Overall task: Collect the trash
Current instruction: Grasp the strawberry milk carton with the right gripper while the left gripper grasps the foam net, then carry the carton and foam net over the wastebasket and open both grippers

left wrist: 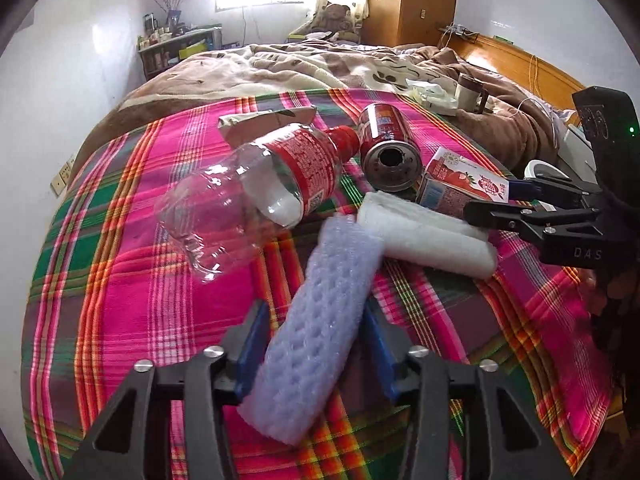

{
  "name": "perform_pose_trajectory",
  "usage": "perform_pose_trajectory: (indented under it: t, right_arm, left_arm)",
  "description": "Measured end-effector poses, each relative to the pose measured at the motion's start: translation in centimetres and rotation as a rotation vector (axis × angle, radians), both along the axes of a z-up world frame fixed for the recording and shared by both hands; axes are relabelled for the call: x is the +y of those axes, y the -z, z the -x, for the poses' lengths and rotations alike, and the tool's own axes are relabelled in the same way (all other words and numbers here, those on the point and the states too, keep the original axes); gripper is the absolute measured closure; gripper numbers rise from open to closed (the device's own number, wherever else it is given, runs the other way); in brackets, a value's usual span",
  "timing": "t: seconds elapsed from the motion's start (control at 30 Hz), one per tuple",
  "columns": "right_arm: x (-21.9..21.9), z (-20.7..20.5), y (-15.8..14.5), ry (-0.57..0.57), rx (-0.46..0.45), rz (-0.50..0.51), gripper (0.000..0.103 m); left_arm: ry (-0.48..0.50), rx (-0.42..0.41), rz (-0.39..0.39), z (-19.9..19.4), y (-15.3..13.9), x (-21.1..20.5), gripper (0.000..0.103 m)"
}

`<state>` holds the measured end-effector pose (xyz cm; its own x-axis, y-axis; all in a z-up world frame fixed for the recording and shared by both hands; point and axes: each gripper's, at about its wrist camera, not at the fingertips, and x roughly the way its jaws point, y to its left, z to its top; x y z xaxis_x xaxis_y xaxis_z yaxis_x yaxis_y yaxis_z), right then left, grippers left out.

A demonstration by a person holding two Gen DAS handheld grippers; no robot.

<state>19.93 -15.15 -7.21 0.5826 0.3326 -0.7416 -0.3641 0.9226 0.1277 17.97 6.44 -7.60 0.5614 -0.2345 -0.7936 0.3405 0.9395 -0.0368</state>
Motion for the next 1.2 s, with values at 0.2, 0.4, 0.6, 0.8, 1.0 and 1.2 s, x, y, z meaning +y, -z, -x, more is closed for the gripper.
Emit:
perform_pose_trajectory:
  t: [0.2,0.4,0.6,0.8,1.0,1.2]
  right_arm:
    - [-0.5,0.4,-0.3,0.021,-0.017,-0.015,0.042]
    - [-1.1,1.4,-0.7,0.044,-0.035,-0.036,0.043]
    - [-1.7,2.2,-1.4,0.053,-0.051,-0.067,0.043]
    - [-2.6,3.4,-2.2,0.072,-0.072,-0.092,0.043]
    - [-4.2,4.7,-3.3,0.104,-0.103,-0.117,0.043]
    - [-6.3,6.0,-4.1,0.152,-0.13,-0.141,0.043]
  left_arm:
    - [-0.017,-0.008,-0.014,0.3,0.2,-0.3,0.073]
    - [-0.05,-0.025,0.024,1.3,-0.3,-0.2,0.074]
    - [-0.049,-0.036,0.034,2.5,-0.9,-0.9,0.074]
    - [-0.051,-0.061,0.042,3.8,-2.1,-2.2,0.074]
    - [-0.053,-0.103,0.063,5.2,-3.8,-3.6,0.074]
    - [-0.042,-0.146,0.084,6.3,-5.6,-5.3,0.074]
